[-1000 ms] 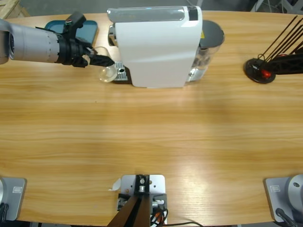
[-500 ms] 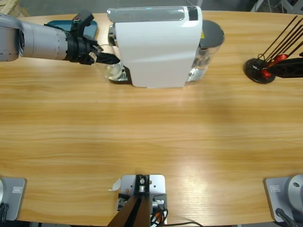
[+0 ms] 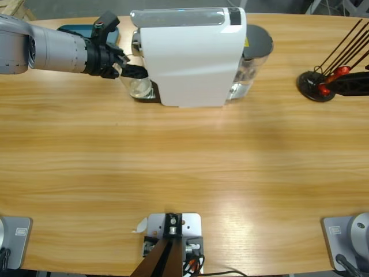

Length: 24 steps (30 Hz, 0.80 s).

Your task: Pour coffee

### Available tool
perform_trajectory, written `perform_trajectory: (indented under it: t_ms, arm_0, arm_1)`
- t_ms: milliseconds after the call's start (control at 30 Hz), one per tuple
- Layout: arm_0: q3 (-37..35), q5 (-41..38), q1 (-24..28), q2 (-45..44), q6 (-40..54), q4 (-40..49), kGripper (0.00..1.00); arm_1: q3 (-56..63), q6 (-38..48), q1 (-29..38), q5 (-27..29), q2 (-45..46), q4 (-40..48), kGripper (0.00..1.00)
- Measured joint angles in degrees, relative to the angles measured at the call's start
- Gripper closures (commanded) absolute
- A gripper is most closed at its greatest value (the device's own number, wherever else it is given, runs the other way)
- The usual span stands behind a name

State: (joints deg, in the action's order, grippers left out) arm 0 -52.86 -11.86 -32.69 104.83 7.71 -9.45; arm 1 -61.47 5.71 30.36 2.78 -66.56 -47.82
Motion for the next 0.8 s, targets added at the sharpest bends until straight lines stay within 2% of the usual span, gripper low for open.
perform_trajectory:
  t_ms: [800]
  arm_0:
    - [1.44, -0.16, -0.01, -0.70, 0.57, 0.01, 0.000]
  arm_1:
    - [0.43, 0.00, -0.01, 0.00, 0.00, 0.10, 0.000]
